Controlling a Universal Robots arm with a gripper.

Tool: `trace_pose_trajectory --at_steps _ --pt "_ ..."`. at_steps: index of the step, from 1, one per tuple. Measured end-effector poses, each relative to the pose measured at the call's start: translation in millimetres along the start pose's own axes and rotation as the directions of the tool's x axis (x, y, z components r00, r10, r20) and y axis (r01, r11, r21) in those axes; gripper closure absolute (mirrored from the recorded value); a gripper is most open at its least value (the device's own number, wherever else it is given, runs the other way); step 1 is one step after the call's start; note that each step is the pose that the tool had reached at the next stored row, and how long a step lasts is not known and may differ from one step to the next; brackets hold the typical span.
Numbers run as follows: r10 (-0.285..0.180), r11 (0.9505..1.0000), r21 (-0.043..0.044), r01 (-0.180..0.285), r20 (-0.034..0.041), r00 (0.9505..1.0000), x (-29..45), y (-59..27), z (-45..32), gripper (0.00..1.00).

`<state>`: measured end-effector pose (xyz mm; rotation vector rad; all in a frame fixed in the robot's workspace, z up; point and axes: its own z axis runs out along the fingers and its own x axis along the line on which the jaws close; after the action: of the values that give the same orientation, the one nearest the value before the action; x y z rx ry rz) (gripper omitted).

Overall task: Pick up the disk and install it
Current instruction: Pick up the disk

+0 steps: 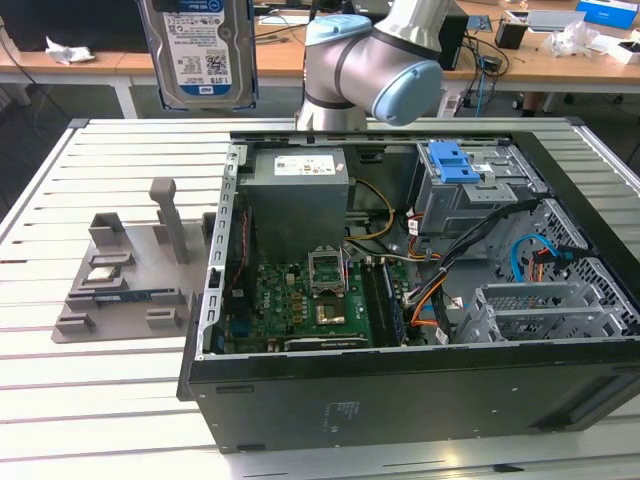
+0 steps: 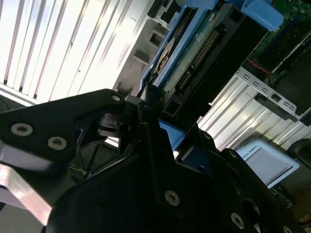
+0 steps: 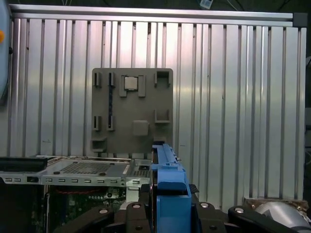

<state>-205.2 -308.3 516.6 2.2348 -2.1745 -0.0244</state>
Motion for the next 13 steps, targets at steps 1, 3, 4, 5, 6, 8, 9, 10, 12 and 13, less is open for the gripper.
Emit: trace_pose_trajectory --at_steps 1,3,4,5,6,8,9,10,12,13 --pt "0.000 1.0000 0.0001 0.000 0.0000 1.0000 0.3 -0.2 0.0 0.64" --pt "0.000 1.0000 0.0000 0.000 0.0000 1.0000 1.3 -1.3 0.0 0.64" --pt "0.000 1.0000 0.0000 0.000 0.0000 1.0000 1.8 -1.9 0.1 0.64" --pt "0.000 1.0000 -0.0001 0.000 0.0000 1.0000 2.5 -2.5 0.1 0.64" --pt "0.000 1.0000 0.0000 0.000 0.0000 1.0000 3.0 -2.8 0.1 0.64" --pt "0.000 1.0000 0.0000 0.000 0.0000 1.0000 3.8 -3.6 0.1 0.64" --pt "0.000 1.0000 0.0000 0.000 0.0000 1.0000 4.0 -3.8 0.1 0.64" --pt "0.000 1.0000 0.0000 0.000 0.0000 1.0000 4.2 -4.1 0.1 0.64" --pt "0.000 1.0000 -0.0001 0.000 -0.0001 1.0000 4.6 -4.7 0.1 0.64" --pt "0.000 1.0000 0.0000 0.000 0.0000 1.0000 4.9 -5.1 0.1 0.64"
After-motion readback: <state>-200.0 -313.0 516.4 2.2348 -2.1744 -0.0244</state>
